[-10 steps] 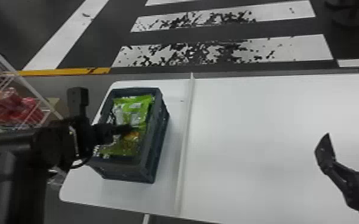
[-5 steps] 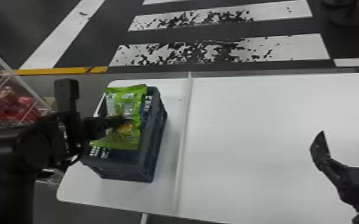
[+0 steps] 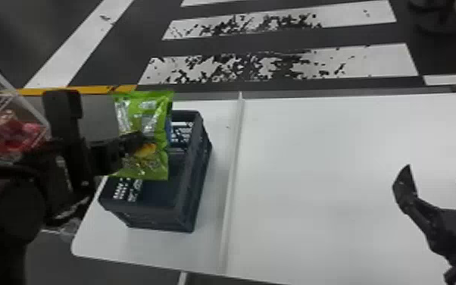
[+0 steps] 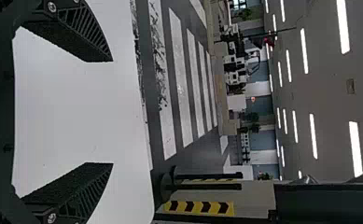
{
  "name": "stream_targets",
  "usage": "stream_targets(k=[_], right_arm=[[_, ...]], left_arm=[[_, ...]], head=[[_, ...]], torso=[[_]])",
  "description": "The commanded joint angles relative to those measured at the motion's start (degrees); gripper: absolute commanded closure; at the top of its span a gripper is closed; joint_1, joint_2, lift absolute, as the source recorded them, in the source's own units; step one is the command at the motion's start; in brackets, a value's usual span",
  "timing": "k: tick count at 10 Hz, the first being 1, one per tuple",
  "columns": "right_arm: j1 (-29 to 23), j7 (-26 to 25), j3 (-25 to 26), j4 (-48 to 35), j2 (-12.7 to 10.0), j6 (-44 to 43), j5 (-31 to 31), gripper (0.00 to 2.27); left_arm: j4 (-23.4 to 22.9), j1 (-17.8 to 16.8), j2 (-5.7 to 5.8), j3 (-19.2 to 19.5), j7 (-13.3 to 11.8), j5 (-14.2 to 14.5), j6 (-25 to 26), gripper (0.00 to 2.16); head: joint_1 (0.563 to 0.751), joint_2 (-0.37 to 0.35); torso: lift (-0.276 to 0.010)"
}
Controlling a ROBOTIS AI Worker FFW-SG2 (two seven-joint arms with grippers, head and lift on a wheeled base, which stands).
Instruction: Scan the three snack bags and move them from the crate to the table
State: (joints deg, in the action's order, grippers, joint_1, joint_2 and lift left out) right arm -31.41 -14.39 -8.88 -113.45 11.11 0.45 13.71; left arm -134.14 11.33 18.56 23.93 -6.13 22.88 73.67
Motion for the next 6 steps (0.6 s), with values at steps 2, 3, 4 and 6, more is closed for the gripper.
stream_targets(k=[2, 3, 4, 6], right_arm=[[0.3, 0.0, 0.4, 0.1, -0.1, 0.0, -0.1, 0.09], [0.3, 0.0, 0.8, -0.1, -0.2, 0.2, -0.1, 0.09], [0.4, 0.0, 1.1, -0.6, -0.2, 0.6, -0.1, 0.09], [0.1, 0.0, 1.6, -1.8, -0.3, 1.1, -0.1, 0.09]], left_arm=[[-7.5, 2.5, -1.51, 0.5, -0.9, 4.4, 0.3, 2.06], [-9.8, 3.0, -2.3, -0.3, -1.8, 5.9, 0.1, 2.06], [-10.5, 3.2, -3.53, -2.9, -2.7, 5.9, -0.1, 2.06], [-9.4, 2.5, -5.11, -10.4, -7.8, 4.0, -1.8, 2.06]], head=[[0.695, 0.214], [0.695, 0.186], [0.695, 0.147], [0.695, 0.068]], torso=[[-0.062], [-0.062], [-0.062], [-0.062]])
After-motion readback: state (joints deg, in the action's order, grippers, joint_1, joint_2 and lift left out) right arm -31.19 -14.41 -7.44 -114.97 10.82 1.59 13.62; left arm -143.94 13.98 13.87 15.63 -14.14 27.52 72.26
